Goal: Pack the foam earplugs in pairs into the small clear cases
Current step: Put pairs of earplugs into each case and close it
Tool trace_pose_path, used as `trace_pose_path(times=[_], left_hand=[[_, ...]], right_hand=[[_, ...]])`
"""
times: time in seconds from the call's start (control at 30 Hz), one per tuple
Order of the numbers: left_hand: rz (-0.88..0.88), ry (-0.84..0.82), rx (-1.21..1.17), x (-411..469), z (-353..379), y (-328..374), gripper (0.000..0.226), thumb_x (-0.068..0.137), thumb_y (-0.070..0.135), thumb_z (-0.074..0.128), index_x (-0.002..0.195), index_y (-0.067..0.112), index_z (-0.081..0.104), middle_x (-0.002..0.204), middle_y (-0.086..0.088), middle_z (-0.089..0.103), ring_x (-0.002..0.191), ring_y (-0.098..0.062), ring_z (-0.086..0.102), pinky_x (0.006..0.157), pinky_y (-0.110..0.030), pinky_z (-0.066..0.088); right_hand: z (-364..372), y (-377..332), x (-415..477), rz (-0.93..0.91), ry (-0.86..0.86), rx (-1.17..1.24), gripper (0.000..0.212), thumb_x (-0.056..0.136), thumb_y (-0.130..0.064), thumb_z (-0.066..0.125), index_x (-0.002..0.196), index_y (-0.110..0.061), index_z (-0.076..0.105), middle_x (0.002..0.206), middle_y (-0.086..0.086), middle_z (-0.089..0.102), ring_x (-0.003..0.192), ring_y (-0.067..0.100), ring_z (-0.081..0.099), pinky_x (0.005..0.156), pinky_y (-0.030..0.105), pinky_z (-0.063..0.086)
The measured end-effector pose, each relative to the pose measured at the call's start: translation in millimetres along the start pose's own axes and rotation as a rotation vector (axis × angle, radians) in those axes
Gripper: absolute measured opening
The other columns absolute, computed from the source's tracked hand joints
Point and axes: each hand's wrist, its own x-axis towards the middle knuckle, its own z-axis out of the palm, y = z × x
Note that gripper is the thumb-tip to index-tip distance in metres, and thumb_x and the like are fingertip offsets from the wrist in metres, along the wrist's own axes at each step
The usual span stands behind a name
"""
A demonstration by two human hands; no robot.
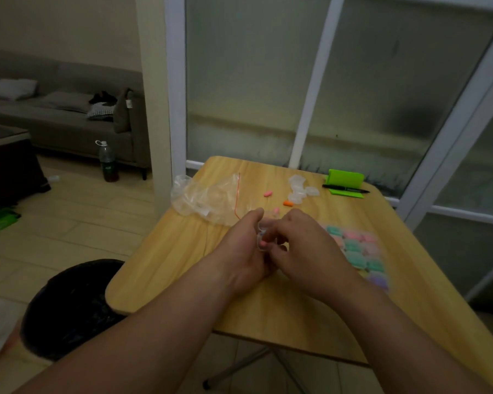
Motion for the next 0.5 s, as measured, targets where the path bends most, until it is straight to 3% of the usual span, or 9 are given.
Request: trace_pose_path(times=[0.07,0.13,0.2,0.23,0.3,0.37,0.5], left_hand=[[0.0,-0.016,-0.017,0.9,-1.1,0.0,0.054,0.107,0.05,0.042,0.134,0.01,0.064,0.126,-0.019,0.07,0.11,-0.026,0.07,0.12,-0.048,0.04],[0.003,-0.04,-0.026,0.9,-1.7,0.6,0.057,0.107,0.05,0.041,0.138,0.007,0.062,0.108,-0.015,0.068,0.077,-0.018,0.065,0.115,-0.044,0.045],[0.011,-0.038,0.004,0.7,-2.3,2.3,0.052,0.107,0.05,0.04,0.132,0.01,0.063,0.089,-0.009,0.065,0.06,-0.013,0.057,0.086,-0.035,0.054],[0.014,-0.019,0.023,0.5,-2.4,2.3,0.05,0.107,0.05,0.04,0.13,0.012,0.063,0.082,-0.007,0.063,0.058,-0.013,0.056,0.071,-0.032,0.051],[0.032,0.036,0.041,-2.8,-5.8,6.1,0.052,0.107,0.049,0.04,0.129,0.008,0.064,0.077,-0.006,0.059,0.058,-0.015,0.052,0.057,-0.028,0.044],[0.06,0.095,0.051,-4.3,-9.2,10.1,0.054,0.107,0.048,0.04,0.129,0.006,0.065,0.074,-0.007,0.06,0.056,-0.015,0.05,0.055,-0.026,0.042],[0.081,0.139,0.034,-7.1,-16.1,16.7,0.053,0.107,0.046,0.039,0.129,0.005,0.065,0.067,-0.005,0.06,0.054,-0.013,0.045,0.055,-0.026,0.039]], right_hand=[[0.9,0.2,0.3,0.004,-0.001,0.012,0.012,0.097,-0.036,0.068,0.108,-0.036,0.073,0.101,-0.012,0.049,0.093,0.006,0.051,0.078,0.032,0.049],[2.2,1.0,0.6,0.005,0.014,0.068,0.017,0.097,-0.036,0.069,0.113,-0.037,0.073,0.101,-0.014,0.051,0.093,0.003,0.051,0.079,0.029,0.048],[0.7,4.2,2.9,0.028,0.088,0.149,0.018,0.096,-0.032,0.07,0.112,-0.037,0.074,0.1,-0.016,0.055,0.09,0.001,0.054,0.078,0.022,0.046],[-1.0,8.6,3.9,0.058,0.142,0.175,0.016,0.096,-0.027,0.069,0.108,-0.036,0.075,0.099,-0.016,0.057,0.089,0.0,0.055,0.076,0.018,0.043],[-3.7,17.8,11.8,0.149,0.24,0.204,0.016,0.098,-0.017,0.065,0.102,-0.03,0.074,0.099,-0.015,0.064,0.087,-0.001,0.057,0.073,0.01,0.038],[-3.2,30.2,22.6,0.265,0.276,0.229,0.019,0.099,-0.011,0.062,0.103,-0.025,0.074,0.103,-0.011,0.071,0.091,0.004,0.06,0.072,0.009,0.038],[12.8,46.4,56.7,0.36,0.198,0.122,0.023,0.099,-0.011,0.058,0.109,-0.025,0.073,0.114,-0.003,0.075,0.103,0.017,0.066,0.077,0.027,0.044]])
